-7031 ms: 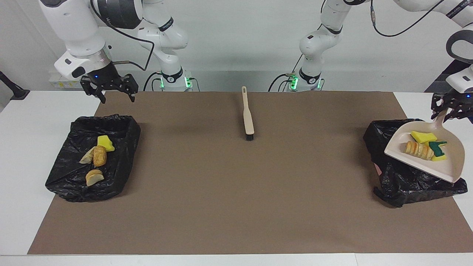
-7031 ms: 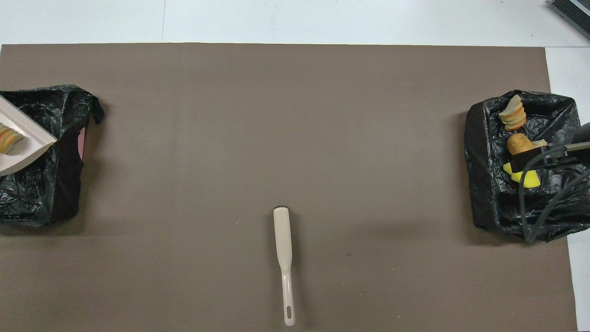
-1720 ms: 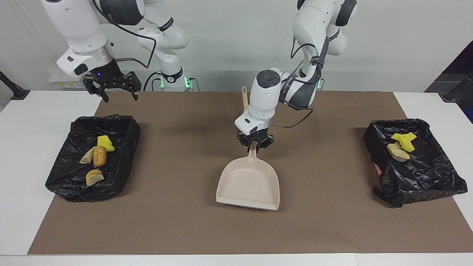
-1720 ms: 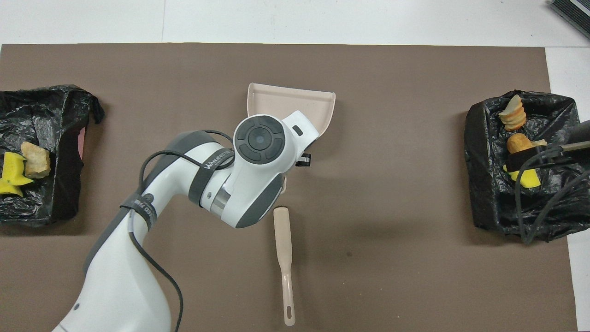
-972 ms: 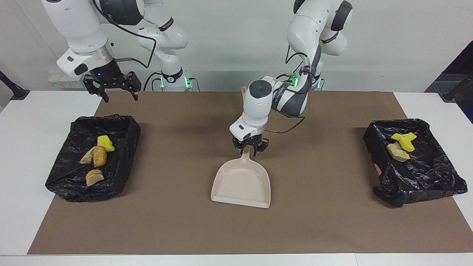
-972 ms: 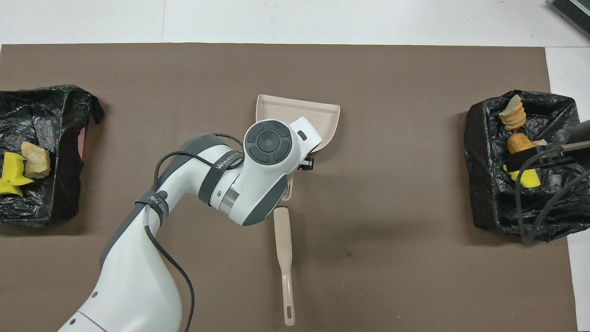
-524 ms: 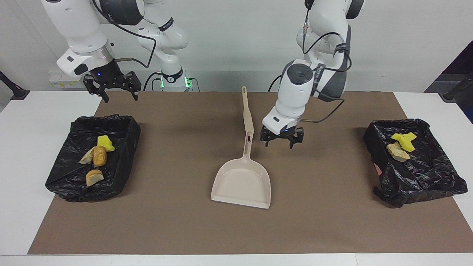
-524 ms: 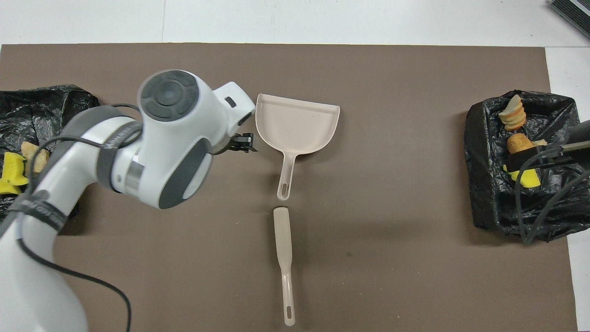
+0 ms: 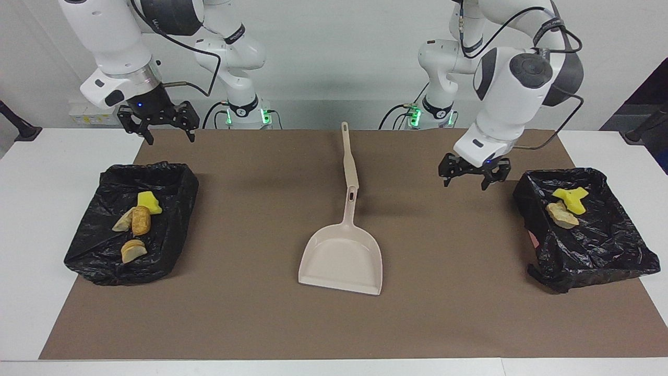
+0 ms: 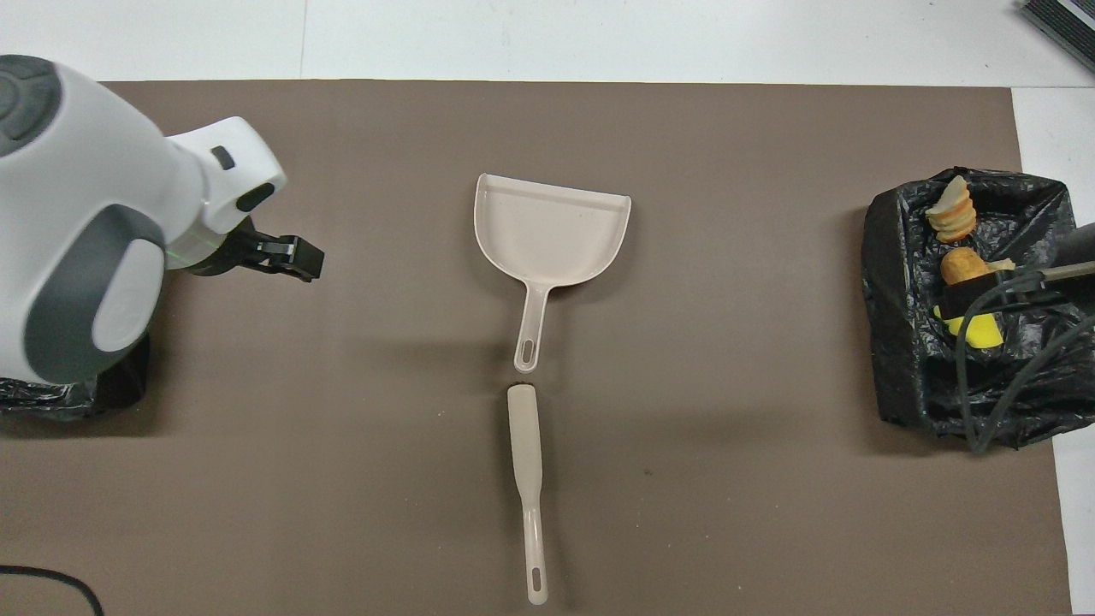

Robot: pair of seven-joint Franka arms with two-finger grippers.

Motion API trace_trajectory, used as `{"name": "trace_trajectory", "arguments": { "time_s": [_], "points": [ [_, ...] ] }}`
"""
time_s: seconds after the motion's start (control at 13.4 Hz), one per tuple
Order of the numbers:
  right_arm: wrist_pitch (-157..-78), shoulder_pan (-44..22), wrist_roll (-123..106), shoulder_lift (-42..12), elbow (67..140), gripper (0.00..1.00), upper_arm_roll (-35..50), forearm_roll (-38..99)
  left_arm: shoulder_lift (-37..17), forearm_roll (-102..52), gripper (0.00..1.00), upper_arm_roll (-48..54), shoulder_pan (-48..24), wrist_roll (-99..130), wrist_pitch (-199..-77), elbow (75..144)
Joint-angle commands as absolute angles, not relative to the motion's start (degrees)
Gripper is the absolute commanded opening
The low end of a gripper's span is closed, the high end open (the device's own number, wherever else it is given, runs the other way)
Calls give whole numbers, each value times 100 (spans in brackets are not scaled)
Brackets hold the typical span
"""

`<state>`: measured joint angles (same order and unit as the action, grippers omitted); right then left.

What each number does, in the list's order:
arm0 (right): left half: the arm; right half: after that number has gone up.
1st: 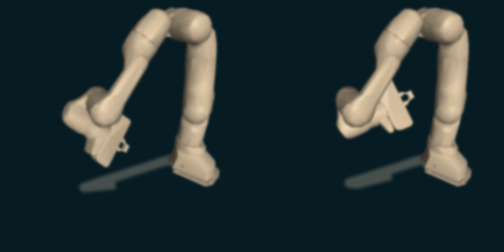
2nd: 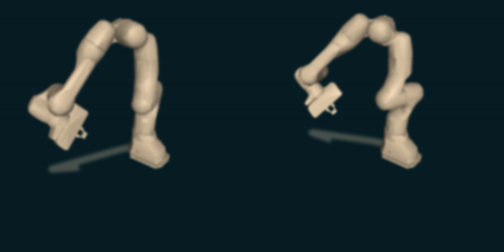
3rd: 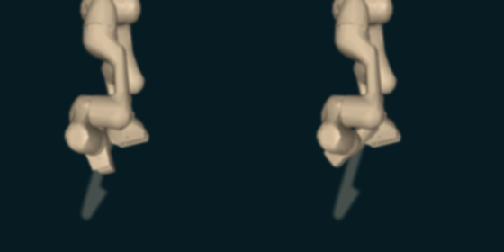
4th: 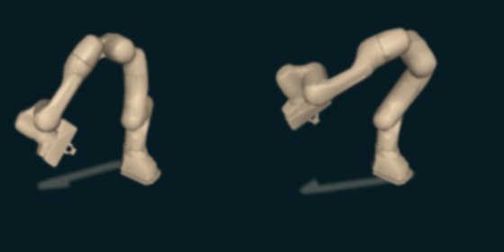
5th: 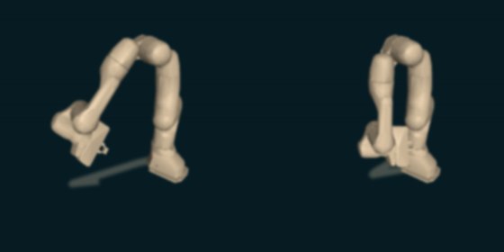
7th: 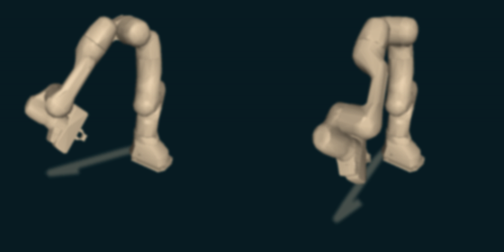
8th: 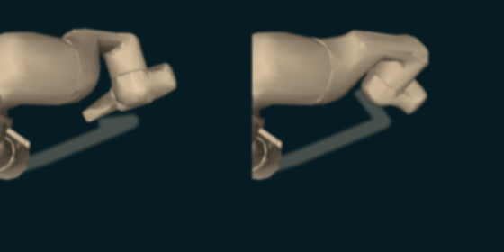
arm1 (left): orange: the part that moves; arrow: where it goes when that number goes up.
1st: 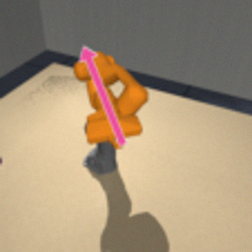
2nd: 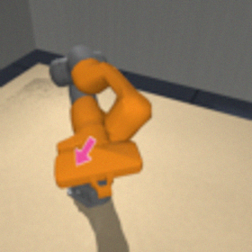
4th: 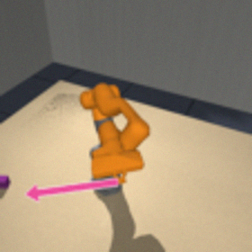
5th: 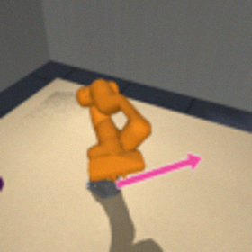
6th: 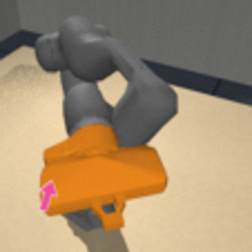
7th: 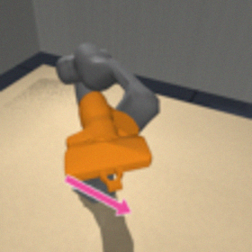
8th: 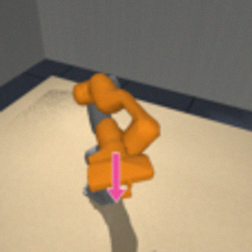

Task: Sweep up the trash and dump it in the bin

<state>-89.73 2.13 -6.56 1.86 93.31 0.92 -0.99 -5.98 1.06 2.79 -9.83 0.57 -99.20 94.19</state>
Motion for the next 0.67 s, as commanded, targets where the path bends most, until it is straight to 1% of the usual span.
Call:
{"name": "trace_trajectory", "arguments": {
  "time_s": [0.0, 0.15, 0.37, 0.6],
  "points": [
    [-8921, 237, -800, 211, 9299, 100, 79, 9, -256, 88, 100, 334, -573, -272, -9555, 9545],
    [-8921, 237, -800, 211, 9299, 100, 79, 9, -80, 88, 100, 317, -466, -570, -9335, 9379],
    [-8921, 237, -800, 211, 9299, 100, 79, 9, 350, 79, 100, 264, -378, -563, -9054, 9290],
    [-8921, 237, -800, 211, 9299, 100, 79, 9, 536, 27, 100, 255, -369, -554, -8807, 9141]
  ]
}}
